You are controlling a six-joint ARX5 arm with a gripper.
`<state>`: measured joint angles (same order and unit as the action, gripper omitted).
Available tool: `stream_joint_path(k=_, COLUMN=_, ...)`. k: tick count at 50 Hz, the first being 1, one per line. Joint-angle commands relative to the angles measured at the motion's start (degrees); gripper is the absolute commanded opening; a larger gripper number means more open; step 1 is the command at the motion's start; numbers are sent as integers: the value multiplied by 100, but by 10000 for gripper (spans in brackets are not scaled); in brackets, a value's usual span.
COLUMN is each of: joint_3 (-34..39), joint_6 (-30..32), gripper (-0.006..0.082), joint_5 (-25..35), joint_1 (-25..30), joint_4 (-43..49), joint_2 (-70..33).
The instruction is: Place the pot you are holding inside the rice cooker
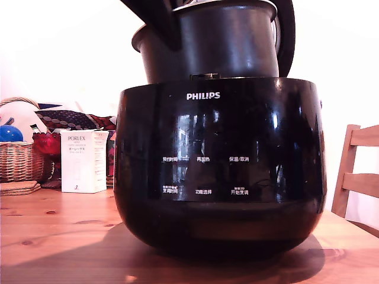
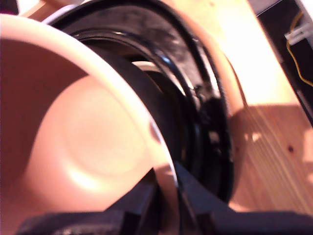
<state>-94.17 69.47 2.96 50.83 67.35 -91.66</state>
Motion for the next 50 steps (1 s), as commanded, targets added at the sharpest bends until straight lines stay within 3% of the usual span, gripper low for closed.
stream_joint_path(k=1, joint_3=-175, joint_6=190, gripper=-24, joint_5=-11, joint_1=-20, joint_4=72, joint_2=-170)
stream_joint_path(k=12, joint_3=-175, joint_6=870, gripper=-24, joint_5=-181, joint_1=9, joint_4=70, joint_2=-332)
stream_joint_path(k=50, joint_3=-175, joint_6=846, gripper=-24, joint_5=2, joint_1=103, joint_4=116, joint_2=-623)
